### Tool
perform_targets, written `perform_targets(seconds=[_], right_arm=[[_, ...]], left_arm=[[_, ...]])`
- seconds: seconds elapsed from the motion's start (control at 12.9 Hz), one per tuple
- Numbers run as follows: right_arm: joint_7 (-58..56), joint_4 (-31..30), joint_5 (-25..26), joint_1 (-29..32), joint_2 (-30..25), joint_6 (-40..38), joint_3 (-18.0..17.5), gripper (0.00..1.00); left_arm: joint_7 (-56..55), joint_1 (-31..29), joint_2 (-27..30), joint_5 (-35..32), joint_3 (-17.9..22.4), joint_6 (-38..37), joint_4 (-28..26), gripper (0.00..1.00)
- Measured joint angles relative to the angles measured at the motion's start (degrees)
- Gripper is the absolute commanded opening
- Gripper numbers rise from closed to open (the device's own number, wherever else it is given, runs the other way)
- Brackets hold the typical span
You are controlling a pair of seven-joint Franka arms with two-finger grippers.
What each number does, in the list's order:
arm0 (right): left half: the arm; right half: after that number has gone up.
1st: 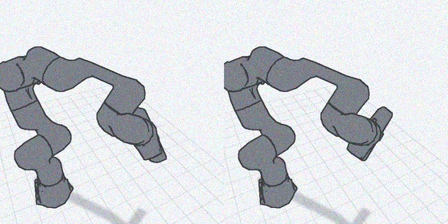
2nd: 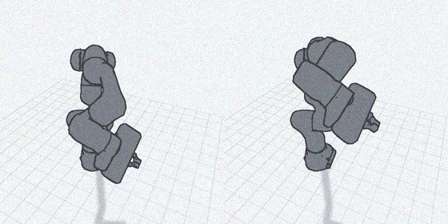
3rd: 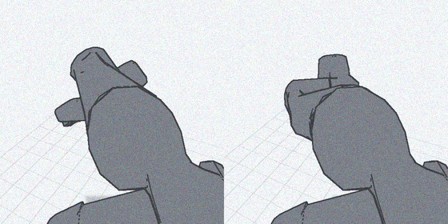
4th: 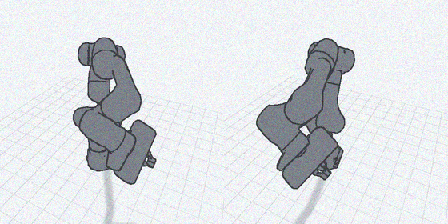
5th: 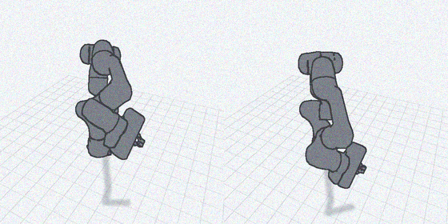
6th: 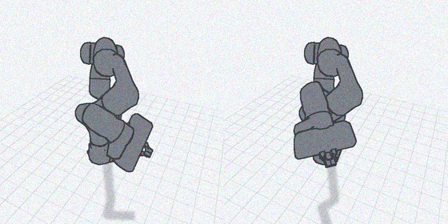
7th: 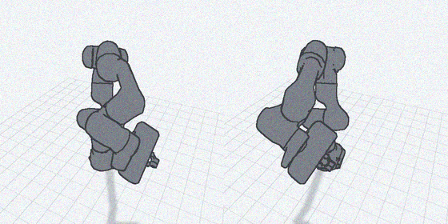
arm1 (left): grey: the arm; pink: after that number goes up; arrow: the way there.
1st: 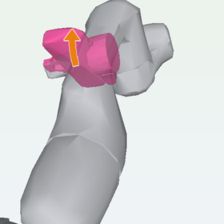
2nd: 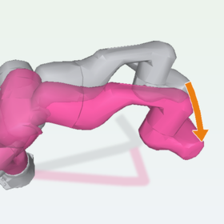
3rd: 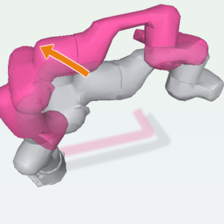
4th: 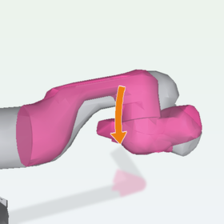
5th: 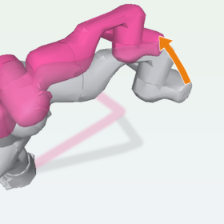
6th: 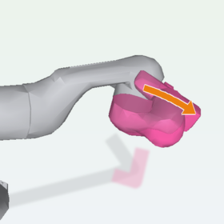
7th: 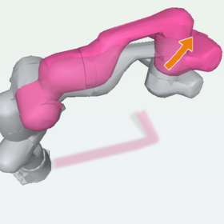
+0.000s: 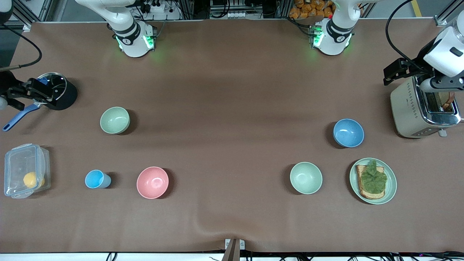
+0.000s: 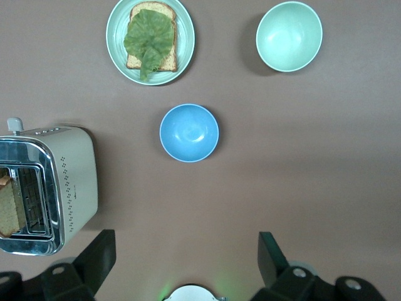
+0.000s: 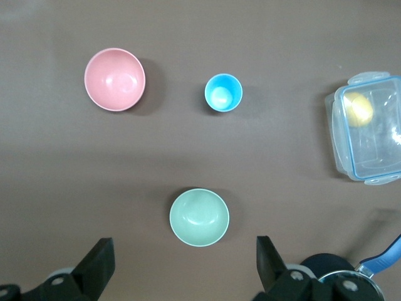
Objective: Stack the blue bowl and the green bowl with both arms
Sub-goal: 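Move the right gripper to the green bowl while the left gripper reaches the blue bowl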
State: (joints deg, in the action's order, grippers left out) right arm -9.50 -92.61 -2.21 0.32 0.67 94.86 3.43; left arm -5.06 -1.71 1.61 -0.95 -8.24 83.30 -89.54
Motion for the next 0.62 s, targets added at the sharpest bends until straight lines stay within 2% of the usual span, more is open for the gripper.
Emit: perform_targets(seconds=[0.31, 0.62], right_arm=[[0.0, -4.0, 0.0, 0.5, 2.0, 0.6, 0.1, 1.0], [-0.2, -12.3, 0.6, 1.3, 3.7, 7.3, 0.1, 1.0]], left_arm=[[1.7, -0.1, -2.1, -0.1, 2.2, 1.6, -2.7, 1.0], [3.0, -0.1, -3.2, -4.1, 2.4, 9.3, -9.0, 1.0]])
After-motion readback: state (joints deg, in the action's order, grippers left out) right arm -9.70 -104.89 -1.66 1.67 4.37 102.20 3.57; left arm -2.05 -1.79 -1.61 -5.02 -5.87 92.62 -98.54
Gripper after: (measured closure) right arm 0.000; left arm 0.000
